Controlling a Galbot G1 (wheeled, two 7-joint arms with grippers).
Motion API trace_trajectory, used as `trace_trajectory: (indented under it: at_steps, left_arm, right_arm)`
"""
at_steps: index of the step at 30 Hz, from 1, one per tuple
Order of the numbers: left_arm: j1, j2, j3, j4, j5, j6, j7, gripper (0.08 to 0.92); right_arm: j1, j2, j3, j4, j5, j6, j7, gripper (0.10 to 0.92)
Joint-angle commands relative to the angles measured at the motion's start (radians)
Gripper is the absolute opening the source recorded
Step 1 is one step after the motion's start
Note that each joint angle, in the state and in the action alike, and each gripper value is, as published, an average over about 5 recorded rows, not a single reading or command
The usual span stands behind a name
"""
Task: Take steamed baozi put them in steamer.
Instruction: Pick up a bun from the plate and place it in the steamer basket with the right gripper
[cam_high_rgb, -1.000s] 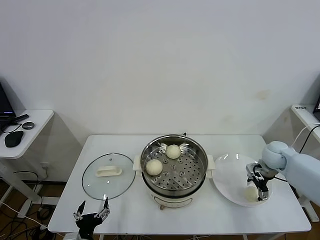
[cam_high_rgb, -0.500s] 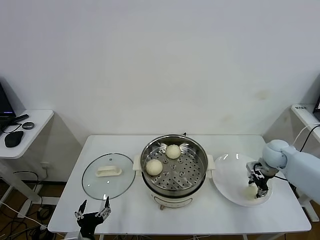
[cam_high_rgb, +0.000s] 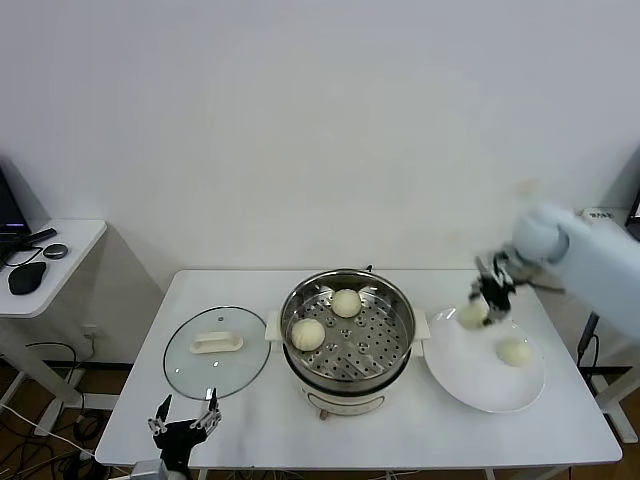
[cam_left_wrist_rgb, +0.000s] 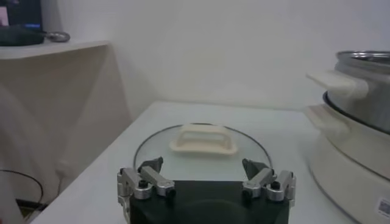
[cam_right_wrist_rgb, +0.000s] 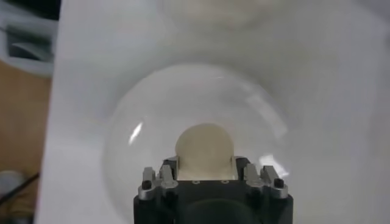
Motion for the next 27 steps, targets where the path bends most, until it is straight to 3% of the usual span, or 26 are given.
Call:
trace_trajectory:
  at_steps: [1, 5, 10, 21, 27]
  left_arm:
    - [0.007, 0.001, 0.000, -0.012, 0.020, -0.007, -0.006, 0.823]
    - [0.013, 0.000, -0.004, -0.020, 0.021, -0.008, -0.008, 0.823]
    - [0.024, -0.002, -0.006, -0.034, 0.018, -0.007, -0.011, 0.823]
    - [0.018, -0.015, -0.006, -0.054, 0.011, -0.006, -0.012, 0.823]
    - [0.009, -0.018, -0.003, -0.051, 0.010, -0.006, -0.012, 0.823]
  right_arm:
    - [0.427, 0.165, -0.168, 0.057, 0.288, 0.015, -0.038, 0.561]
    - [0.432, 0.187, -0.196, 0.141, 0.408, 0.211, -0.037, 0.560]
    - [0.408, 0.222, -0.291, 0.204, 0.386, 0.561, 0.052, 0.565]
    - [0.288, 0.254, -0.314, 0.341, -0.042, 0.749, 0.103, 0.568]
    - [0.229, 0.292, -0.329, 0.364, -0.155, 0.774, 0.139, 0.568]
